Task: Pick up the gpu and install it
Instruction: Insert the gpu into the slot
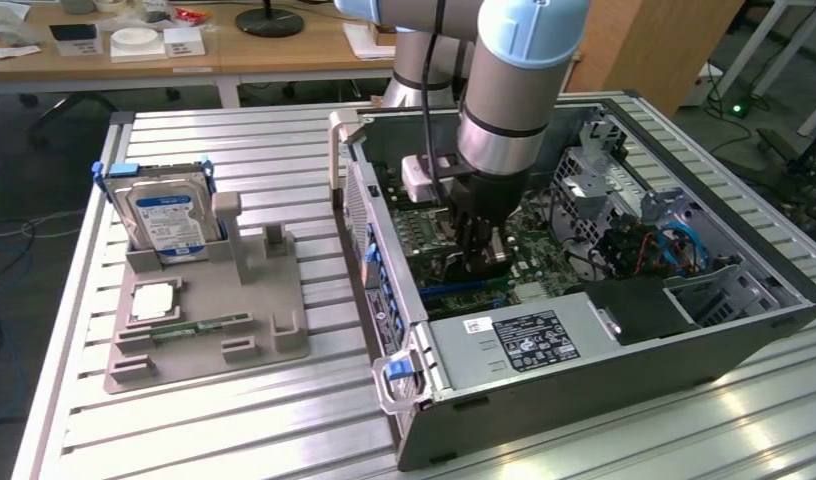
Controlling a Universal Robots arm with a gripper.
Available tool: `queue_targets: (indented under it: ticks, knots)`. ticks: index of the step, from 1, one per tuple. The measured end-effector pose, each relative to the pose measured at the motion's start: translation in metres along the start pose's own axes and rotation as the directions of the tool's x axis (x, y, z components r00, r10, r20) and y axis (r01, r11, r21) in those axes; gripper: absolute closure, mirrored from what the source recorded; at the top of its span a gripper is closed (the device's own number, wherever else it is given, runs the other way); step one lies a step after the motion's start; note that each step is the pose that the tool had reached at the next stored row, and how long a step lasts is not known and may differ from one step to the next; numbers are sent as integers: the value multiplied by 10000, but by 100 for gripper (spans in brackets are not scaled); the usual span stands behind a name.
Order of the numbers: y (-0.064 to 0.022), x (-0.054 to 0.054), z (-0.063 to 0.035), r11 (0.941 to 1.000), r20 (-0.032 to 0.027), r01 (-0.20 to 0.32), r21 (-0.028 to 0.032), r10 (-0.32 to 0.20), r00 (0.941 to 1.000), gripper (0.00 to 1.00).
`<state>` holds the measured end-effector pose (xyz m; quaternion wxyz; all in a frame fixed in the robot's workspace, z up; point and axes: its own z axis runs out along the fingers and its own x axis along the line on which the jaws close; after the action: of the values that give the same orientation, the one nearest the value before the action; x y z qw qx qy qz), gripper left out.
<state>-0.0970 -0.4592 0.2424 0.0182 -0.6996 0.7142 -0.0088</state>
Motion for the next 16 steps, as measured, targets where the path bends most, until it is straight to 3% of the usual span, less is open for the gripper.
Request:
queue_targets:
  ticks: [16]
  knots:
    - [2, 1, 45, 10000, 41, -1, -4, 1, 10000, 73]
